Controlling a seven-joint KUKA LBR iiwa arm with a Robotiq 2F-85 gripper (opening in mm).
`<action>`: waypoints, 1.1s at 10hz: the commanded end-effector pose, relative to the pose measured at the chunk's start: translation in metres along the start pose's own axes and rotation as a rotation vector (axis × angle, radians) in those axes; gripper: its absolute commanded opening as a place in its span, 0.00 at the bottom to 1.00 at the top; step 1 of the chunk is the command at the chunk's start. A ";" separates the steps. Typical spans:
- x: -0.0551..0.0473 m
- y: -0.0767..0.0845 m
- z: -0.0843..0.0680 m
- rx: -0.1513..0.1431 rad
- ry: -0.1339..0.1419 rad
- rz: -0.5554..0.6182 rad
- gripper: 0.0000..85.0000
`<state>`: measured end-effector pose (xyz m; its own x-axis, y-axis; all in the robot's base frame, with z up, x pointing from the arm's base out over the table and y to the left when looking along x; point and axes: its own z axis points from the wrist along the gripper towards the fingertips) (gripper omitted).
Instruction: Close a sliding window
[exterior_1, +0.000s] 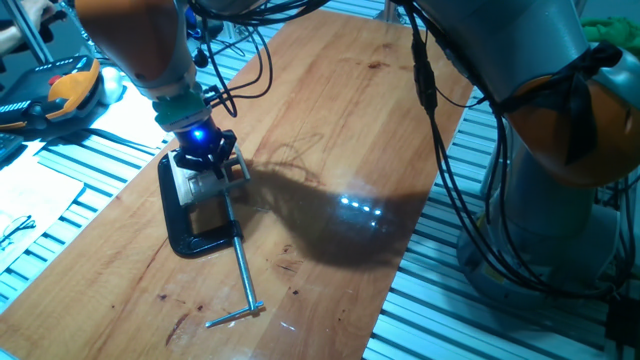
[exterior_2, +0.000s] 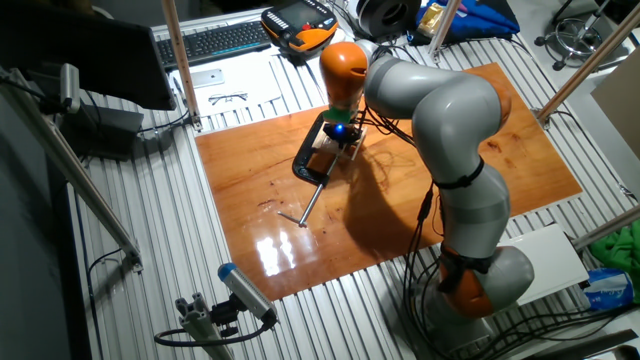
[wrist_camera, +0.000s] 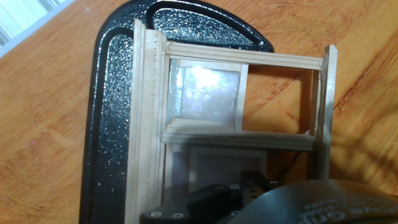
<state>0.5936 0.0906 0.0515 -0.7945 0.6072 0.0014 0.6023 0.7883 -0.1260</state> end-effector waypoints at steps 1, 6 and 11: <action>0.000 0.000 0.000 -0.002 0.000 0.000 0.00; 0.000 -0.002 0.001 0.002 -0.003 0.000 0.00; 0.000 -0.004 0.001 0.005 -0.002 0.000 0.00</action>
<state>0.5911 0.0878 0.0508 -0.7950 0.6067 -0.0003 0.6015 0.7881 -0.1307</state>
